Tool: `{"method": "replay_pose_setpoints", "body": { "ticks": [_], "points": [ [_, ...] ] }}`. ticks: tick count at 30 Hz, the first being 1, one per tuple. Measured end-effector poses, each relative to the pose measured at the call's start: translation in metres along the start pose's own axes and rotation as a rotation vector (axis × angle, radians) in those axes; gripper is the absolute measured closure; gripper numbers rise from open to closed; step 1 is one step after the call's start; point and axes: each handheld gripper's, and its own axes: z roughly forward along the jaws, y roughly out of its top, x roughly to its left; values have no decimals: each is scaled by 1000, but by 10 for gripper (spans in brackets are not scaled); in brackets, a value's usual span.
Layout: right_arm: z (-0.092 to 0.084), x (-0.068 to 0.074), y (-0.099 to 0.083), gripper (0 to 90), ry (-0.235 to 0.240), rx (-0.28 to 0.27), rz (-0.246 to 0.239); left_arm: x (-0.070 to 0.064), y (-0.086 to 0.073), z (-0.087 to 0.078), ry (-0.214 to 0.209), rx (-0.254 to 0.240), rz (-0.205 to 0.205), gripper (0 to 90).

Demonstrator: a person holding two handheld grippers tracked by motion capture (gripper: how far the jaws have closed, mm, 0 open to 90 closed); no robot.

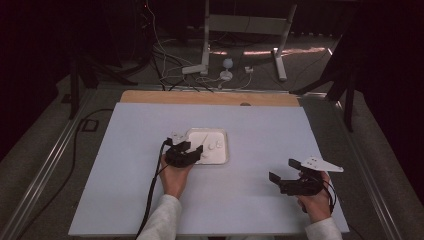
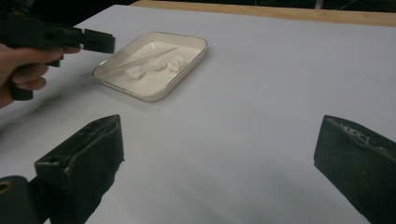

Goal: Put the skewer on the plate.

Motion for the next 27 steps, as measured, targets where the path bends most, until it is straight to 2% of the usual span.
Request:
{"method": "replay_pose_setpoints", "body": {
  "ticks": [3, 8, 13, 18, 20, 22, 27],
  "points": [
    [0, -1, -1, 18, -4, -4, 2, 5, 3, -11, -54, -5, -14, 361],
    [0, -1, -1, 18, -6, -11, -2, 10, 7, -37, -86, -48, 27, 231],
    [1, 1, -1, 18, -7, -16, -13, 19, 8, -67, -131, -101, 38, 151],
    [2, 2, -1, 18, -5, -24, -20, 27, 3, -92, -124, -124, 73, 63],
    [2, 3, -1, 18, -6, -31, -25, 29, -1, -99, -111, -125, 103, 20],
    [2, 3, -1, 18, -6, -35, -28, 32, -6, -106, -100, -133, 125, 11],
    [4, 4, -2, 18, -5, -41, -35, 43, -18, -122, -79, -178, 134, 7]
  ]
}}
